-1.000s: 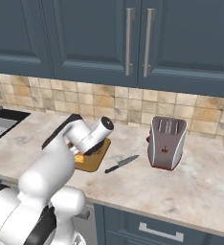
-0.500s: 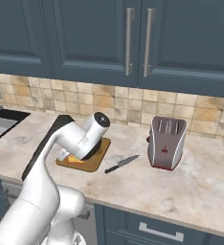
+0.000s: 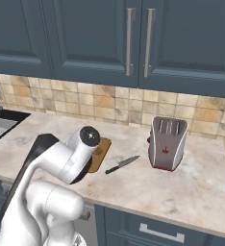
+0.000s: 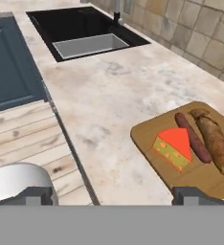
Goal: Retrieve the sausage and cheese from the fridge and place them on the cutting board on the counter.
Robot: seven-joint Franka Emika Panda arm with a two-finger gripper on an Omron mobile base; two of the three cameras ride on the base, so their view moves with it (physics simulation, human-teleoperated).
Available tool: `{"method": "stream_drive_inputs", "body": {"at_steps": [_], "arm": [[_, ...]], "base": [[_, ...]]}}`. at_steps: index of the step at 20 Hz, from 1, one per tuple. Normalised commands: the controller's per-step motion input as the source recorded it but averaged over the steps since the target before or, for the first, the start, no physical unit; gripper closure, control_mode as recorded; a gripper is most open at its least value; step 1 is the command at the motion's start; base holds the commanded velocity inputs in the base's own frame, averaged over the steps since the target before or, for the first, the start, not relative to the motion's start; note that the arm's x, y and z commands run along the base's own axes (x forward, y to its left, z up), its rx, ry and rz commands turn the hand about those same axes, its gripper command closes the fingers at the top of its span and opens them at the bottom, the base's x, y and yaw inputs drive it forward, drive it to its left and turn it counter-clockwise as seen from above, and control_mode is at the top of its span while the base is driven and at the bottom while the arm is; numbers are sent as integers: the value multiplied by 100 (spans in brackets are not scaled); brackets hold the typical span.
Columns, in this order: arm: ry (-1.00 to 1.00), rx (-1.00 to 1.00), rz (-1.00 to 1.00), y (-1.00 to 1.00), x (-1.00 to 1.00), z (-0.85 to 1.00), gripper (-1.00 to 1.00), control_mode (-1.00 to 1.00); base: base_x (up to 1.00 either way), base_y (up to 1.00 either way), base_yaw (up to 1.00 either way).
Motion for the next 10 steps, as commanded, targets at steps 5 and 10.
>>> {"method": "stream_drive_inputs", "body": {"at_steps": [5, 10], "arm": [[0, 0, -29, 0, -21, 6, -100, -100], [0, 0, -29, 0, -19, 1, -100, -100]], "base": [[0, 0, 0], [0, 0, 0]]}}
